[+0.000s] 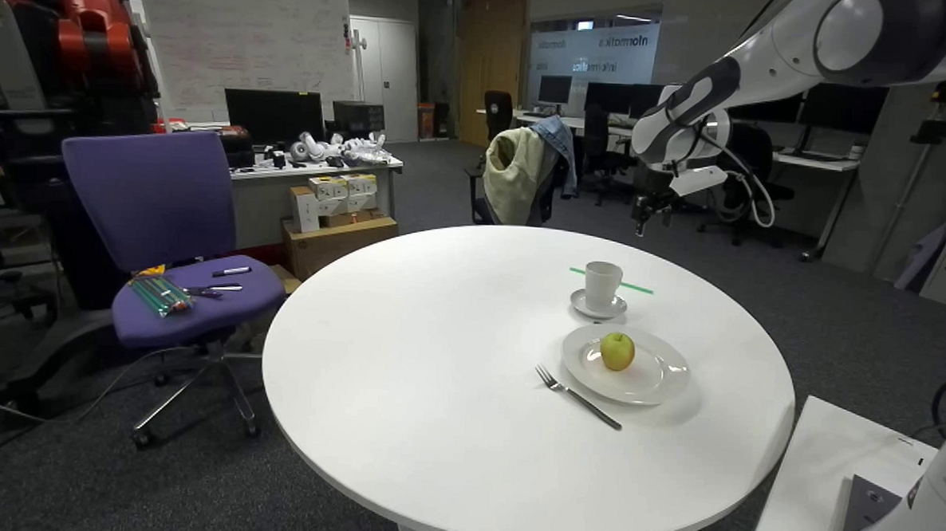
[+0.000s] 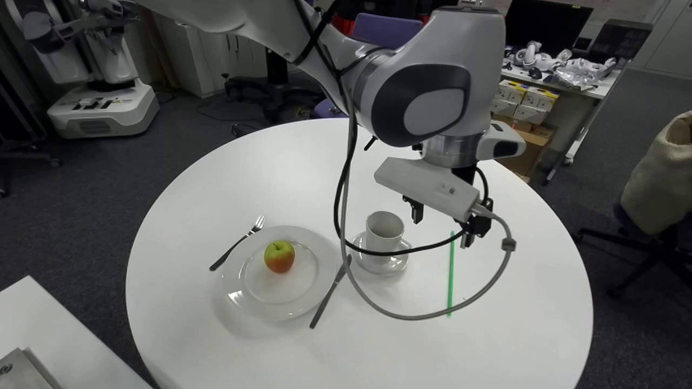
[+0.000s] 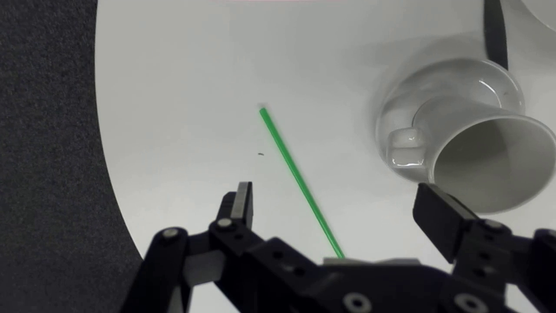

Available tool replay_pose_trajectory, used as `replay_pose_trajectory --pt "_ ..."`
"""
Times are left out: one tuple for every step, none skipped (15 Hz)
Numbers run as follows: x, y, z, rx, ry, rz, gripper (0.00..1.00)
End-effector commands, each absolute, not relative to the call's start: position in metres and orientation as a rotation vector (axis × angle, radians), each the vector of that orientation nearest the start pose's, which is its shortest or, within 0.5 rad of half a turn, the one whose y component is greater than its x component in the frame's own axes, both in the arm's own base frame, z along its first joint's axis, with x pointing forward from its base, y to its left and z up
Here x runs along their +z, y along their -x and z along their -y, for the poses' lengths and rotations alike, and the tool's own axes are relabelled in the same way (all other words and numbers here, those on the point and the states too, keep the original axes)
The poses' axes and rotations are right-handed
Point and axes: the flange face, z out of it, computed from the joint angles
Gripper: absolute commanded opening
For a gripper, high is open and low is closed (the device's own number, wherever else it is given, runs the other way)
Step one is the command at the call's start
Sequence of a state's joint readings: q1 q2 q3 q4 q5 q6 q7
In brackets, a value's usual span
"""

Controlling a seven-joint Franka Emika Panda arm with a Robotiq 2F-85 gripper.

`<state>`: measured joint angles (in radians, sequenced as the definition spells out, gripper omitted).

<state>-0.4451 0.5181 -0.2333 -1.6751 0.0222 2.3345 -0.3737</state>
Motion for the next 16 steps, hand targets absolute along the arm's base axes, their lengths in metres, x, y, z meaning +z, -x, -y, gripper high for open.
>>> replay_pose_trajectory --pt "0.352 -0.549 0.442 -0.175 3.242 -0.193 1.0" --pt "0.356 -0.549 0.447 -0.165 3.23 -0.107 1.0" --pt "0.359 -0.548 0.452 -0.141 3.207 -0.021 1.0" --pt "0.361 -0.547 0.456 -0.107 3.193 0.053 1.0" --pt "0.362 -0.546 0.46 -0.057 3.18 0.113 1.0" --pt "0.363 -0.546 0.463 -0.006 3.171 0.148 1.0" --pt "0.359 -0.539 0.454 -0.044 3.198 0.051 1.0" --pt "0.359 -0.539 0.456 -0.034 3.194 0.06 1.0" --pt "0.358 -0.539 0.456 -0.031 3.193 0.059 1.0" --pt "0.356 -0.54 0.455 -0.027 3.191 0.06 1.0" --pt "0.354 -0.54 0.455 -0.025 3.19 0.061 1.0" --pt "0.354 -0.541 0.454 -0.024 3.19 0.063 1.0" --pt "0.354 -0.541 0.453 -0.024 3.19 0.064 1.0" --pt "0.354 -0.541 0.453 -0.024 3.19 0.064 1.0" --pt "0.353 -0.545 0.453 -0.04 3.223 0.054 1.0" --pt "0.349 -0.548 0.453 -0.029 3.234 0.055 1.0"
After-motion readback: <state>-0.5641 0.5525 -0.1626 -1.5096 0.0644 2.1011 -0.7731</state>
